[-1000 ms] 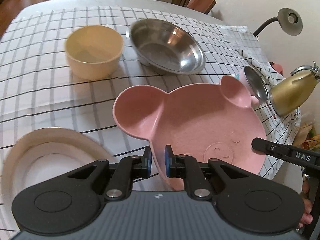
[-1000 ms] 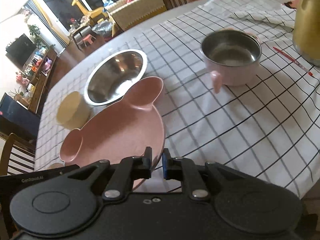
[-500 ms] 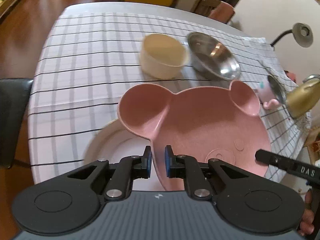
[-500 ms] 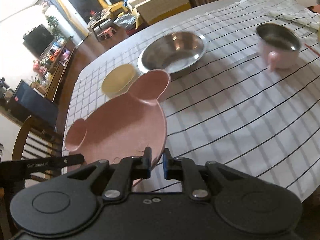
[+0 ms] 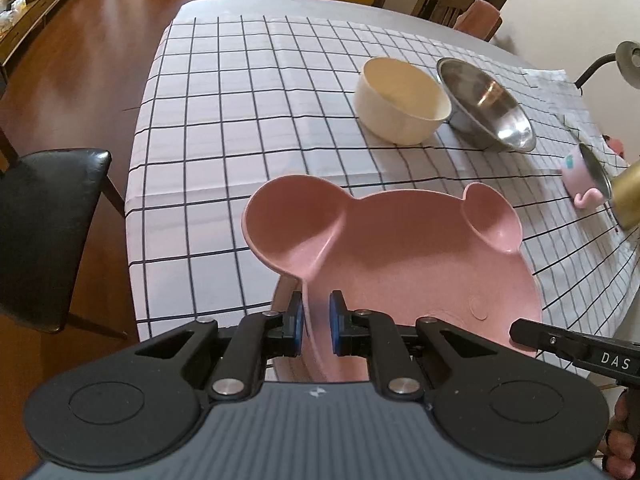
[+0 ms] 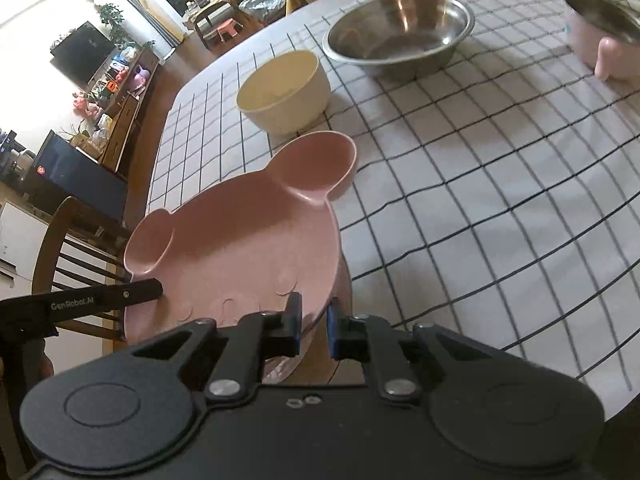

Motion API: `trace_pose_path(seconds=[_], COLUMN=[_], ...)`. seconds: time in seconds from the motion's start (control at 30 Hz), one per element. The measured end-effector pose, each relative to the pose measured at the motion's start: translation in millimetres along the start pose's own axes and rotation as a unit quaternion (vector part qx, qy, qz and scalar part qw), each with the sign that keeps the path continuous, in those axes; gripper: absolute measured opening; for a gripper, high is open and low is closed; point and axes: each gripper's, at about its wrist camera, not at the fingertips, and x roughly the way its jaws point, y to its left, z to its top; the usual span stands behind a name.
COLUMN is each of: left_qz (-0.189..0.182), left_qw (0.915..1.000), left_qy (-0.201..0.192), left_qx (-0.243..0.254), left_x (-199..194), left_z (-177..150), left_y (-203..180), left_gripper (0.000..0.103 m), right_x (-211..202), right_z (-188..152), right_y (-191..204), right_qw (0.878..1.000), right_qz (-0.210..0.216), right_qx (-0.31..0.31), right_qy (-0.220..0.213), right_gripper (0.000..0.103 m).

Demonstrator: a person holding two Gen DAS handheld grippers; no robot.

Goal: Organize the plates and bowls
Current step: 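Lift the pink bear plate with both grippers over the white plates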

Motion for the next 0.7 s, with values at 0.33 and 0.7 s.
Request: trace_pose_path(seconds=[0.33,0.7], left_qz=[0.005,-0.003], left_qw=[0.9999,0.9999], left_qy=[0.008,0.014], left_qx=[-0.007,-0.003], left_x=[13,22], left_z=[-3,1], left_y=[14,11], left_gripper=[0.012,0.012], right_x=[14,24], right_z=[-7,-6], right_y=[6,5], right_qw=[1.000,0.999], right_qz=[-0.005,-0.028], right_qx=[-0.008,-0.017], right_qy=[0.006,0.006], right_gripper=[0.013,0.014])
